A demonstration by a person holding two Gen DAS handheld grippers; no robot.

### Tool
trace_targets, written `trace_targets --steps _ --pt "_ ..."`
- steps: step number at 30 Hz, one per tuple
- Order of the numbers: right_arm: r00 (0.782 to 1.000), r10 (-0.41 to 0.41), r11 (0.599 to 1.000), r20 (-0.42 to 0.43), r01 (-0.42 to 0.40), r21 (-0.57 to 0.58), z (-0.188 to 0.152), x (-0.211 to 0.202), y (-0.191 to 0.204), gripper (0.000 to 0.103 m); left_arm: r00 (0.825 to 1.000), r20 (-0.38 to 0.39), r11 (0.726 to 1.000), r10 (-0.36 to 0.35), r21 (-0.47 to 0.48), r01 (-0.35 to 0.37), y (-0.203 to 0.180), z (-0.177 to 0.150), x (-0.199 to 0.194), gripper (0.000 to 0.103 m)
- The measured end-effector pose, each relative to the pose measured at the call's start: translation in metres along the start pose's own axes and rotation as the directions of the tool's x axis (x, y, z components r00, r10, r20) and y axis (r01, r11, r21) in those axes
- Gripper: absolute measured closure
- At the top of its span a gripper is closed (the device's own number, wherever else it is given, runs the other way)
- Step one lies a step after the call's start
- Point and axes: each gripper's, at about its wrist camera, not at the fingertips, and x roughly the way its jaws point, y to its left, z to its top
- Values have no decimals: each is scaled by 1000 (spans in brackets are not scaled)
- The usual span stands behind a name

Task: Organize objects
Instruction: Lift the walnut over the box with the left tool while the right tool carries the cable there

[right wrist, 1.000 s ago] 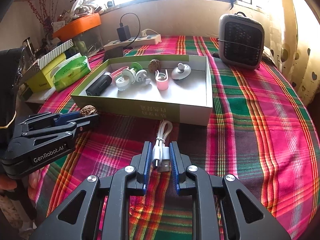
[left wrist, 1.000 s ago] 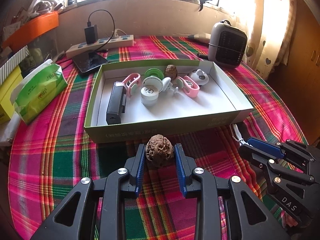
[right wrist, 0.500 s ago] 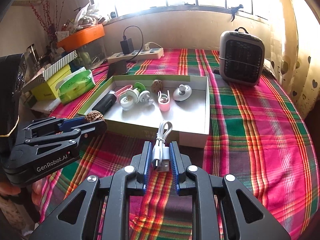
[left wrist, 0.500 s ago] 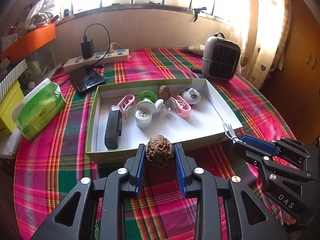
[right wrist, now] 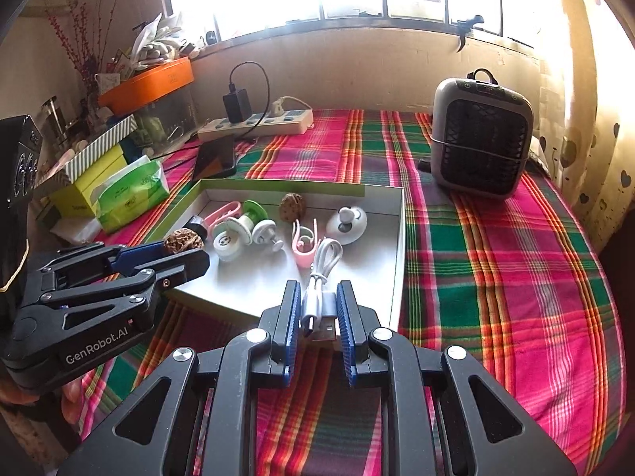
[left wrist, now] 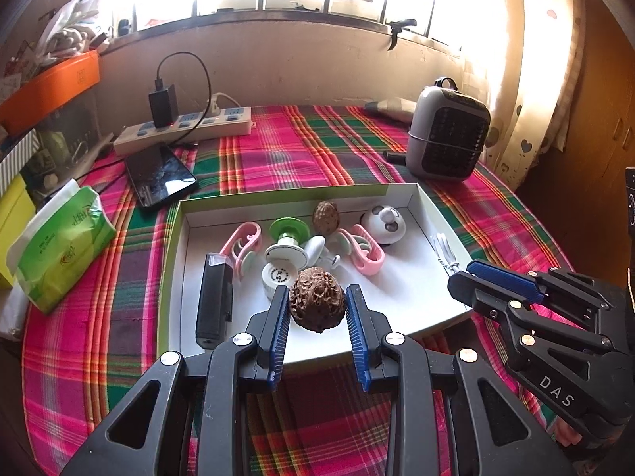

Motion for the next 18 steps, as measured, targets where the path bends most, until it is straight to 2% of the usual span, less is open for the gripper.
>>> trace_targets --steps 18 --pt "998 -23 1000 -66 23 11 14 45 -14 83 998 -61 1000 7 6 -7 -4 11 43 77"
